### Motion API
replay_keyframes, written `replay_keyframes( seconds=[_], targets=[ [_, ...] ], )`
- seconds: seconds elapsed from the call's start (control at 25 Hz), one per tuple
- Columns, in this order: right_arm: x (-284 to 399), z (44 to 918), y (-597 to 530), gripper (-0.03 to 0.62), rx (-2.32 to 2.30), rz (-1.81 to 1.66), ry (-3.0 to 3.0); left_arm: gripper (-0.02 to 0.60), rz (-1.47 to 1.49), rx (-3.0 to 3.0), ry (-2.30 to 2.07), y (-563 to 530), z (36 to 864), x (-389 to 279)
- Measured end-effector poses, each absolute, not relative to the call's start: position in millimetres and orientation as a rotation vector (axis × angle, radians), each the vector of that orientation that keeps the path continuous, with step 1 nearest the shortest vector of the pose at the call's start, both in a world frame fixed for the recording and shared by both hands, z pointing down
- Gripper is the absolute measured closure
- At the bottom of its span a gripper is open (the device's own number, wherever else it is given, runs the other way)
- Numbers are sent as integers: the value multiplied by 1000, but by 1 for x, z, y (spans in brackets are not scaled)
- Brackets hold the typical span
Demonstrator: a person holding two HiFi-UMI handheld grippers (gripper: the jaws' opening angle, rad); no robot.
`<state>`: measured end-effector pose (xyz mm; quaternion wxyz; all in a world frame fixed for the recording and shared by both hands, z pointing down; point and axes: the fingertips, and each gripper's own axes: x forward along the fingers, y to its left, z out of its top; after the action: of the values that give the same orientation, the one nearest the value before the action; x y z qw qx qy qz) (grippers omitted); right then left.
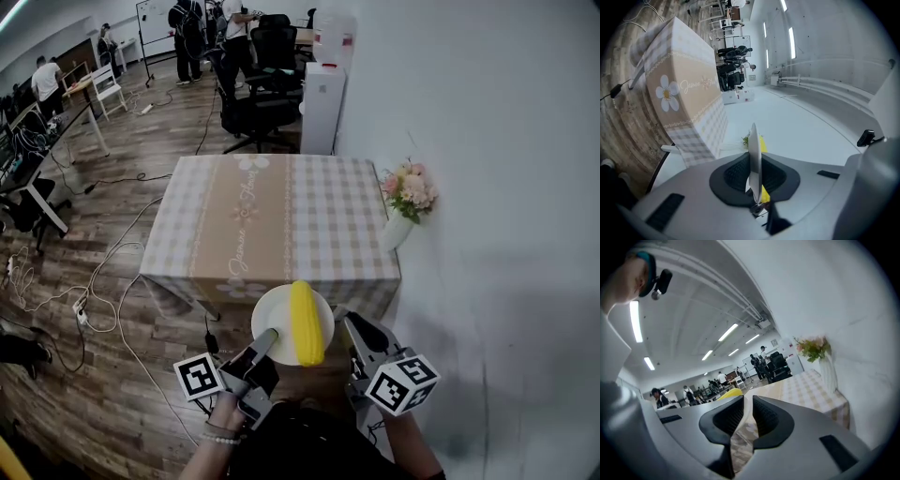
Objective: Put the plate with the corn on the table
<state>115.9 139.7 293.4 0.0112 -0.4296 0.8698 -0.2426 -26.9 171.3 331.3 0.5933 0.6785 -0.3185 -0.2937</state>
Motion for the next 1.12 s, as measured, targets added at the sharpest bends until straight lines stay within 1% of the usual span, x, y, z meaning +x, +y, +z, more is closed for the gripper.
replay_keyframes(
  seconds=[0.08, 0.36, 0.76, 0.84, 0.96, 1.12],
  targets=[
    [113, 297, 139, 466, -1256, -891, 2654, 545, -689, 1578, -735, 170, 331, -27],
    [92, 310, 141, 434, -1088, -1141, 2554, 545, -703, 1593, -709, 167, 327, -31],
    [81, 323, 143, 436, -1067, -1252, 2478, 545, -687, 1600, -670, 169, 329, -31],
    [81, 326, 145, 450, -1084, -1258, 2470, 545, -679, 1600, -661, 170, 331, -31],
    [80, 327, 145, 491, -1115, -1248, 2468, 545, -669, 1611, -646, 169, 330, -31],
    [78, 328, 150, 499, -1121, -1261, 2433, 545, -661, 1601, -628, 172, 331, -32]
  ],
)
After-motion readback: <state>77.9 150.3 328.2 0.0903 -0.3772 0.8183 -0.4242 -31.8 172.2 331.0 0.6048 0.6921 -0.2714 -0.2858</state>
